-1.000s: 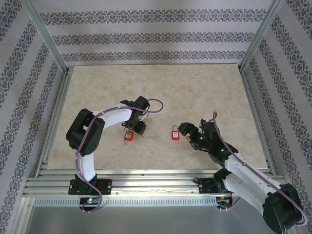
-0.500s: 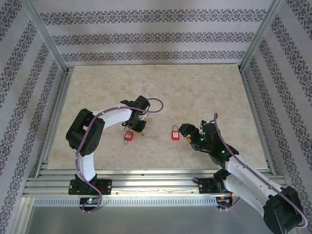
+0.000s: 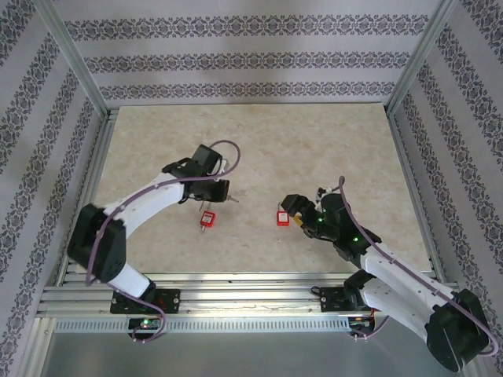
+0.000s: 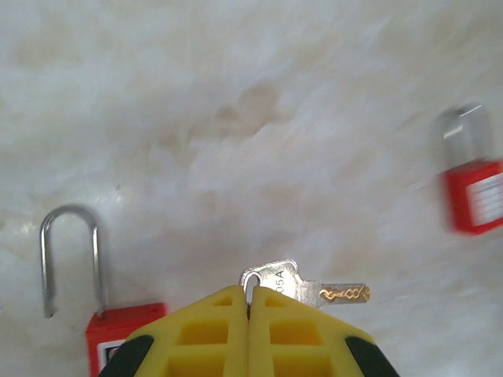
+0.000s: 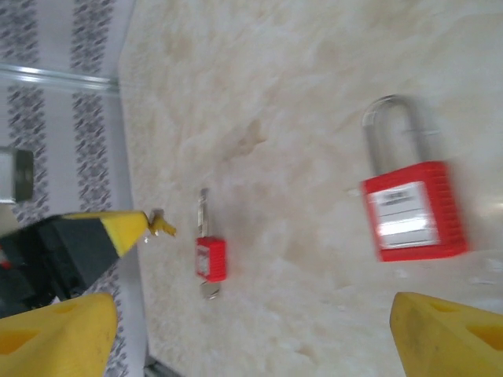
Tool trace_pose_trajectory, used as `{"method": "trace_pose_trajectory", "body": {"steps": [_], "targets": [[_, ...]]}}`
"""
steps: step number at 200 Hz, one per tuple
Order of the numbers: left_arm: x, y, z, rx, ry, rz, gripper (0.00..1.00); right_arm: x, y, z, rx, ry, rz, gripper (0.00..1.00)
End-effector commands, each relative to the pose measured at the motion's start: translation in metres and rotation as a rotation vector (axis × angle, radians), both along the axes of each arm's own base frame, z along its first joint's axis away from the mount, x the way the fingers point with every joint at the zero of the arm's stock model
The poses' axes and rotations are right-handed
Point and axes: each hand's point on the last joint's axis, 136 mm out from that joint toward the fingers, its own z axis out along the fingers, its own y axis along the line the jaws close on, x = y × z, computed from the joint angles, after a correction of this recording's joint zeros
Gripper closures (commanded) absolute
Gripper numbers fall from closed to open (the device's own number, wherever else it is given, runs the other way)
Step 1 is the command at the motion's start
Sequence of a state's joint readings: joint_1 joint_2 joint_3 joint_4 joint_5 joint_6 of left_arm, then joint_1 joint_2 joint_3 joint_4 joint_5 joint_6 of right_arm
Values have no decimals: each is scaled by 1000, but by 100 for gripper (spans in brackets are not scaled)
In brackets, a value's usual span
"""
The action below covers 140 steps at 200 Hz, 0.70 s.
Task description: Unlock with the key
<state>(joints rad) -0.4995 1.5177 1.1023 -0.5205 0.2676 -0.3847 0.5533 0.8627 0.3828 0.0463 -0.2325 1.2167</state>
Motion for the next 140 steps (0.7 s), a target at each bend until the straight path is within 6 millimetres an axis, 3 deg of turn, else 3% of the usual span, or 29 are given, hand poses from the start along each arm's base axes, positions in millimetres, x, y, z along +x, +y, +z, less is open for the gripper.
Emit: {"method": "trace_pose_trajectory", "body": {"steps": [1, 38, 71, 116, 140], "targets": [[10, -23, 41, -290, -44, 127, 100, 17, 26, 48, 104, -112, -2, 10], [8, -25, 69, -453, -112, 223, 100, 38, 55, 78, 255, -131, -32, 9], [-3, -27, 80, -443, -158, 247, 100, 55, 76, 85, 269, -123, -19, 10], [-11, -22, 78, -471, -225, 336, 100, 58, 101, 65, 259, -59, 3, 12], [-13, -20, 91, -528, -302, 365, 100, 60, 102, 53, 295, -37, -33, 13]]}}
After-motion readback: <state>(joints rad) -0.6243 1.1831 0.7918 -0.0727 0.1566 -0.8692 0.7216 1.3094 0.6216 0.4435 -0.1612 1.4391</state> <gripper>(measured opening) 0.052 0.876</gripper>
